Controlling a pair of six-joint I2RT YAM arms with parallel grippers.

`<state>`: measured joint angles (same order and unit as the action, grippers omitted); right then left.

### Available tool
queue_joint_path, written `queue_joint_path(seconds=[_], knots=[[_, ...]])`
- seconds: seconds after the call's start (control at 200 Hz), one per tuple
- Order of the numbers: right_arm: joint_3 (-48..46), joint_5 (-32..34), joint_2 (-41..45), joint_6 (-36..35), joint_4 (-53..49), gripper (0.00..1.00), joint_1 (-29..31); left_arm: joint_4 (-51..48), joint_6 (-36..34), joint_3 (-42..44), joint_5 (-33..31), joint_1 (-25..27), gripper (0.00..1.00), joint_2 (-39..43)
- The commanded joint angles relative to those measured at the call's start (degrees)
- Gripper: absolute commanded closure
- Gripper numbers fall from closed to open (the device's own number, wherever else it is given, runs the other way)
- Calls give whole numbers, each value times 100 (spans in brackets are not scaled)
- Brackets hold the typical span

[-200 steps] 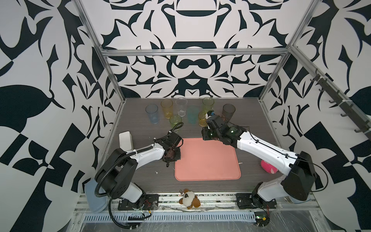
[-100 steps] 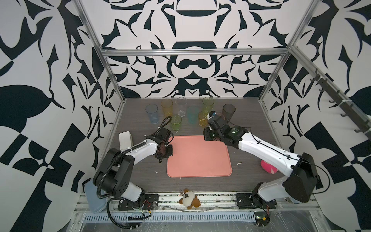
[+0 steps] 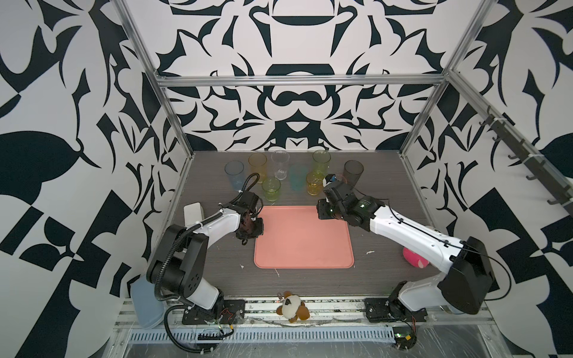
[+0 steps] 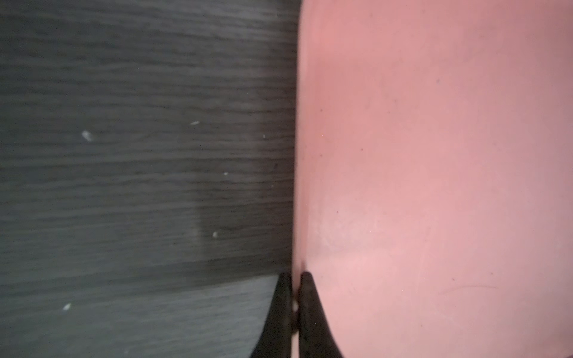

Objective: Place the glasses into the tray
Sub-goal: 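Slide the pink tray with both grippers toward the glasses, then release the tray and move the left gripper to the blue glass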

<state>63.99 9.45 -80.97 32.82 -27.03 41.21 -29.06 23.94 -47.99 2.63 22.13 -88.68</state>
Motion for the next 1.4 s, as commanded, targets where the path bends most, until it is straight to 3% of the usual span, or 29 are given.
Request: queue_joint_path(seconds=[0.0, 0.33, 0.52, 0.765, 0.985, 1.155, 1.395], knots=[[-60, 103, 258, 32, 160, 63, -36, -143, 39, -84, 37, -38, 98, -14], [-223, 40, 353, 110, 225, 63, -55, -217, 203, -121, -41, -34, 88, -63], [-323, 83, 438, 111, 189, 63, -69, -388, 351, -293, -18, -25, 70, 46], [-538, 93, 658, -121, 350, 63, -130, -739, 596, -639, -418, -107, 54, 585], [-1031, 576, 899, -432, 778, 61, -140, -854, 921, -1162, -706, -705, 41, 1029], [-1710, 631, 1040, -782, 1742, 50, -148, -742, 1161, -1615, -785, -1378, 38, 1135], [-2162, 605, 1022, -1320, 2646, 47, -148, -680, 1416, -2430, -975, -1815, 34, 756]])
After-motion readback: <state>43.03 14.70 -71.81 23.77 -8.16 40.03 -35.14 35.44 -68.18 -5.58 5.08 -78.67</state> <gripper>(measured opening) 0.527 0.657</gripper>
